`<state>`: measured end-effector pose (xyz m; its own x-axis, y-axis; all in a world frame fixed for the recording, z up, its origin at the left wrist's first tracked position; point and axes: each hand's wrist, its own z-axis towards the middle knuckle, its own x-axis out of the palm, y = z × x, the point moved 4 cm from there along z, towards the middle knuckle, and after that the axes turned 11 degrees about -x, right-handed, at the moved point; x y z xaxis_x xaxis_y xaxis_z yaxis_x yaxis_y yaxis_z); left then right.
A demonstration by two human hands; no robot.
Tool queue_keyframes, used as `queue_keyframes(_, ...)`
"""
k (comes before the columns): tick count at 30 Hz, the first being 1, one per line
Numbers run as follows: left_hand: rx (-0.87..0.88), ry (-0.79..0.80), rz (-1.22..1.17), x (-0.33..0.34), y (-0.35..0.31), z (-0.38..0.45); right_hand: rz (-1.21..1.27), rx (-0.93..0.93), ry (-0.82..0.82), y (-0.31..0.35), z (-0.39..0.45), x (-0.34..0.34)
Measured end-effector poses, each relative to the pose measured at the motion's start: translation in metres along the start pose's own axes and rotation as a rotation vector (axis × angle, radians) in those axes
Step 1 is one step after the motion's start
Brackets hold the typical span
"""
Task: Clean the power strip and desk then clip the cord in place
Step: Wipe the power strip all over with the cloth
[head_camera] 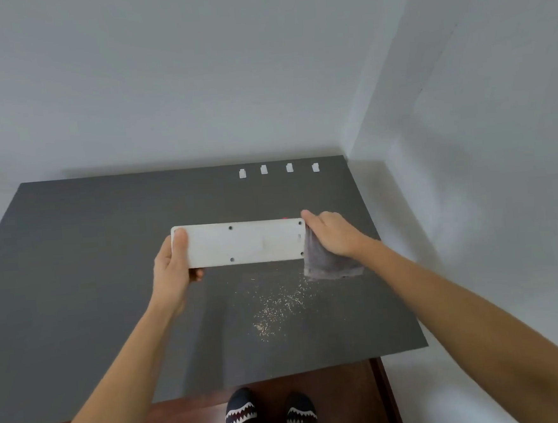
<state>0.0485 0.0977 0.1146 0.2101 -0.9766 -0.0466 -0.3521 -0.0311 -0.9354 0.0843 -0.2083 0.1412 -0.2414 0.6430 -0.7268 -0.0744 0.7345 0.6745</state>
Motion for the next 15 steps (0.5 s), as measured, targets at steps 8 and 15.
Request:
queue_keyframes(8, 0.090, 0.177, -0.002, -0.057, -0.008, 0.010, -0.157, 0.085, -0.299, -0.064, -0.050, -0.070)
queue_keyframes(15, -0.343, 0.466, -0.080, 0.021, 0.023, -0.007, -0.298, -0.048, -0.136, 0.003, -0.025, -0.003)
